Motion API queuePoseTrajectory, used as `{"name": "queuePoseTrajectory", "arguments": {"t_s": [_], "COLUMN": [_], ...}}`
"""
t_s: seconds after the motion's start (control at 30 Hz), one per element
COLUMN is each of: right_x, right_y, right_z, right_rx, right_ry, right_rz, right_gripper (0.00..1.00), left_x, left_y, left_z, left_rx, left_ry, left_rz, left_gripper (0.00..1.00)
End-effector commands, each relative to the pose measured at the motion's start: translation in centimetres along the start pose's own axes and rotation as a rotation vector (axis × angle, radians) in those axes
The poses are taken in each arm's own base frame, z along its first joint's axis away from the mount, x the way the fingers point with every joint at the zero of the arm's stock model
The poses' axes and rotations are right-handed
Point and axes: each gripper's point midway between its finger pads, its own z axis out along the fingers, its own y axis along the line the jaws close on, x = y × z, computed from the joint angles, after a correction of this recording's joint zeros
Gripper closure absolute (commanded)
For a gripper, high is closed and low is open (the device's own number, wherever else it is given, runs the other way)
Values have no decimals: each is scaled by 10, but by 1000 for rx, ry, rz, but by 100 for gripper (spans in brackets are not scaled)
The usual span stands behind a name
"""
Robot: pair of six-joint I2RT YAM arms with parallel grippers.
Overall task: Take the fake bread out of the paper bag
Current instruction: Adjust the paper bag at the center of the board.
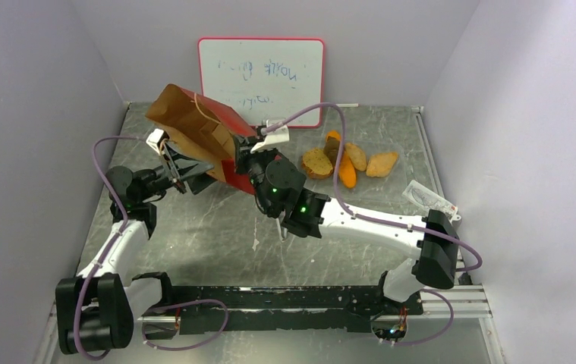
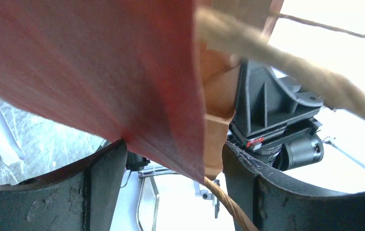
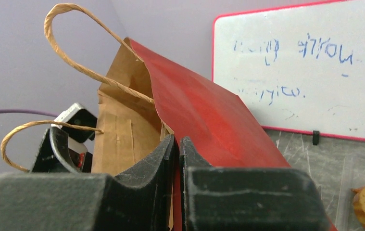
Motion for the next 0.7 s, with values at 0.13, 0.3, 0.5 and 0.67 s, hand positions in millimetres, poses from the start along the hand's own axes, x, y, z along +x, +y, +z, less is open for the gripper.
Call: {"name": "queuePoseTrajectory", "arguments": {"t_s": [0.13,0.3,0.5,0.67], "right_x": [-30,-29,-35,-48], "right_y": [14,14,4,-16], "right_z": [16,28,35,41], "right_rx": [14,32,91,157], "right_ry": [-68,-66,-75,-87], "right_rz": [10,9,21,93], "right_gripper": [93,93,93,94], "left_x": [34,48,54,35], "left_y": [-29,-36,-45,-52], "left_z": [5,12,13,15], "left_rx": [92,107,133,98], "left_ry": [176,251,259,144], "left_rz": [176,238,274,333], "left_gripper": [30,28,29,28]}}
